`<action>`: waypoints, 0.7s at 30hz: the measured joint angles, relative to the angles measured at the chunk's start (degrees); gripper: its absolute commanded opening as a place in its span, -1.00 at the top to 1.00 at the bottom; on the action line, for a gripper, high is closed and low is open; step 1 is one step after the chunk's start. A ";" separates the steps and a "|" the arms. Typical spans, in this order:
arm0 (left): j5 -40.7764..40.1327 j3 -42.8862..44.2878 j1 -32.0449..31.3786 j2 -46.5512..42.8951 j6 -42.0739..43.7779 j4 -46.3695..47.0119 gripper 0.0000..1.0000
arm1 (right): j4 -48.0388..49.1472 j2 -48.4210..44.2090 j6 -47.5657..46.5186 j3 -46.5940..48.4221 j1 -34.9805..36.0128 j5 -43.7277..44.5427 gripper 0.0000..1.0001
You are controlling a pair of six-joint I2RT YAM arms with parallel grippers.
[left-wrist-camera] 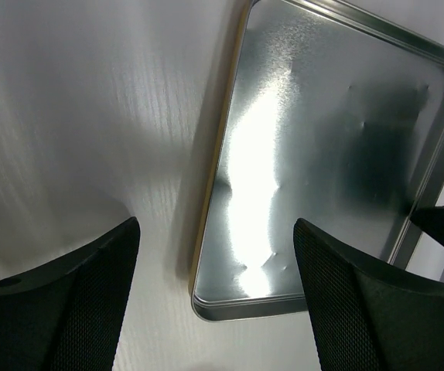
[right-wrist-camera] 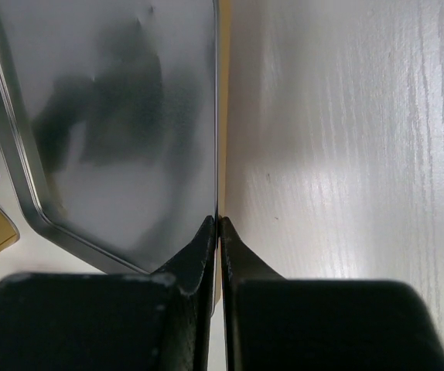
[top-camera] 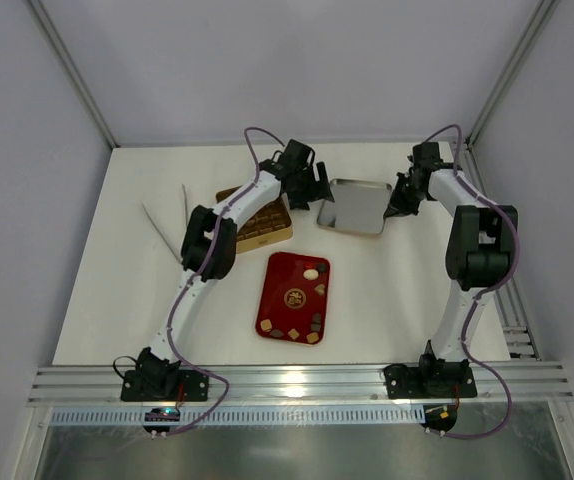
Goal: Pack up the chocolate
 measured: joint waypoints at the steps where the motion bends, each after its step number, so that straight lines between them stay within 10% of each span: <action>1: 0.26 0.00 0.00 0.17 -0.11 0.17 -0.58 | 0.13 -0.20 0.11 -0.50 -0.13 -0.44 0.92; 21: 5.03 -4.04 0.00 -0.13 -4.81 6.99 -0.37 | 1.92 -6.95 1.29 -5.33 -0.85 -5.33 0.92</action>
